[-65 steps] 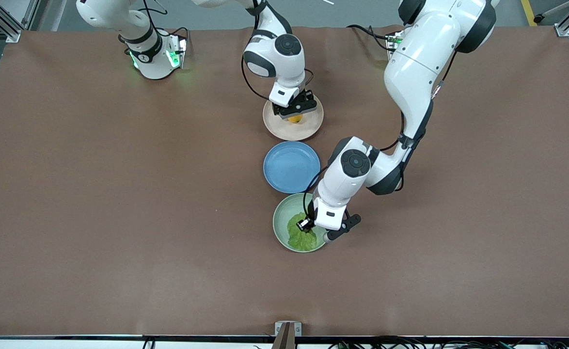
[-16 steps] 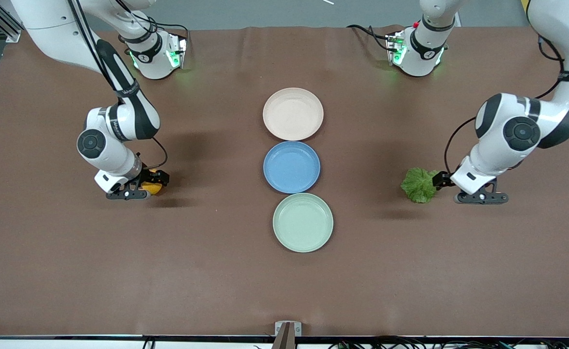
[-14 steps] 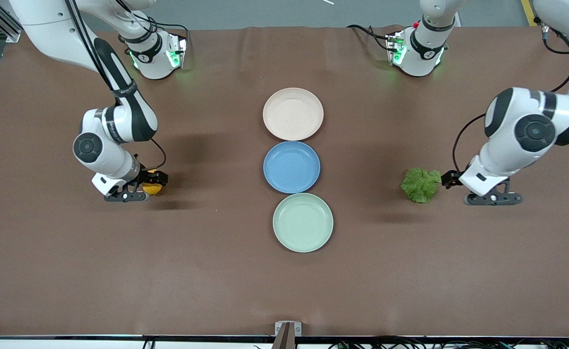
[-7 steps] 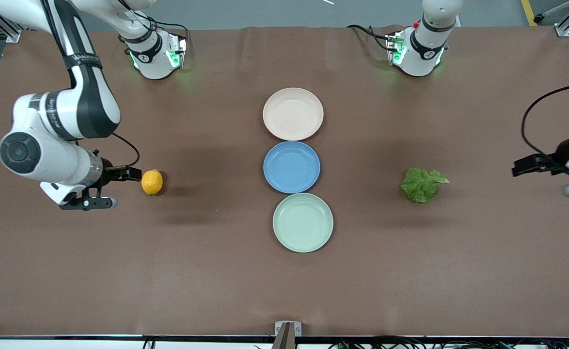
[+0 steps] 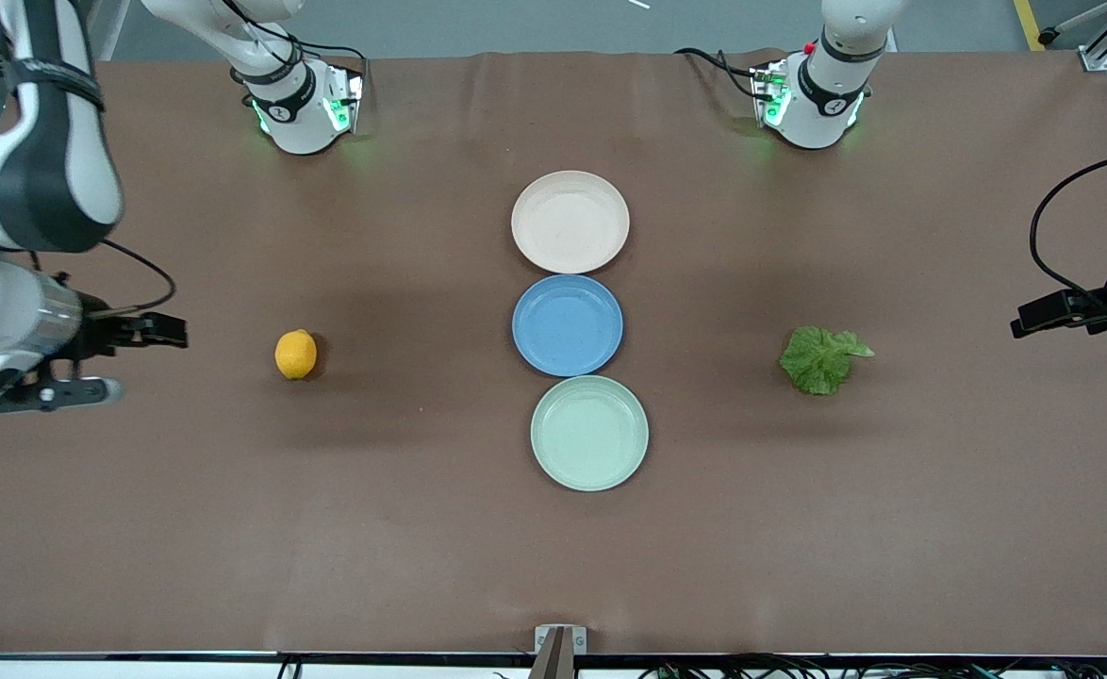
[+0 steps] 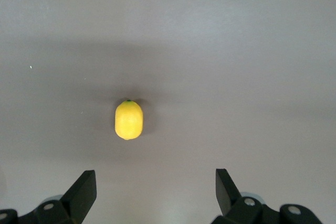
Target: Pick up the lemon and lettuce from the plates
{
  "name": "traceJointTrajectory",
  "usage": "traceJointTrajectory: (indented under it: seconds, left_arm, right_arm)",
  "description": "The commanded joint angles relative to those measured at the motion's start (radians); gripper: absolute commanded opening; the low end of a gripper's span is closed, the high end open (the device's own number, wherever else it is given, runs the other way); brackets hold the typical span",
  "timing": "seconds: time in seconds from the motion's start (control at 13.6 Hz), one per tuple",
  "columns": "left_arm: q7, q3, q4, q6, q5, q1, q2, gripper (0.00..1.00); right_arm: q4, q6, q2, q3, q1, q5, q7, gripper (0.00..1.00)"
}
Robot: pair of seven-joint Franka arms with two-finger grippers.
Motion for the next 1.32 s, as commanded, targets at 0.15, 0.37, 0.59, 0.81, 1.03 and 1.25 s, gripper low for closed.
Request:
traceJointTrajectory:
  seconds: [0.15, 0.37, 0.59, 0.81, 1.03, 1.25]
  left_arm:
    - [0.035, 0.436, -0.017, -0.069, -0.109, -0.416, -0.149, 1.0]
    - [0.037, 0.598, -0.023, -0.098, -0.112, -0.594, -0.192, 1.0]
    - [0.04, 0.698, -0.04, -0.105, -0.141, -0.691, -0.232, 1.0]
    - [0.043, 0.736, -0.051, -0.105, -0.146, -0.737, -0.253, 1.0]
    - [0.043, 0.733, -0.052, -0.103, -0.146, -0.727, -0.257, 1.0]
    - [0.043, 0.73, -0.049, -0.103, -0.149, -0.728, -0.266, 1.0]
  right_arm:
    - [0.09, -0.045, 0.027, 0.02, -0.075, 0.01, -0.009, 1.0]
    - [0.079, -0.063, 0.018, 0.018, -0.081, 0.019, -0.012, 1.0]
    - [0.008, -0.051, -0.05, 0.024, -0.09, 0.038, -0.013, 1.0]
    - [-0.129, 0.015, -0.156, 0.024, -0.084, 0.068, -0.015, 1.0]
    - [-0.25, 0.078, -0.241, 0.018, -0.04, 0.059, -0.006, 1.0]
    - [-0.261, 0.069, -0.267, 0.012, -0.02, 0.059, 0.019, 1.0]
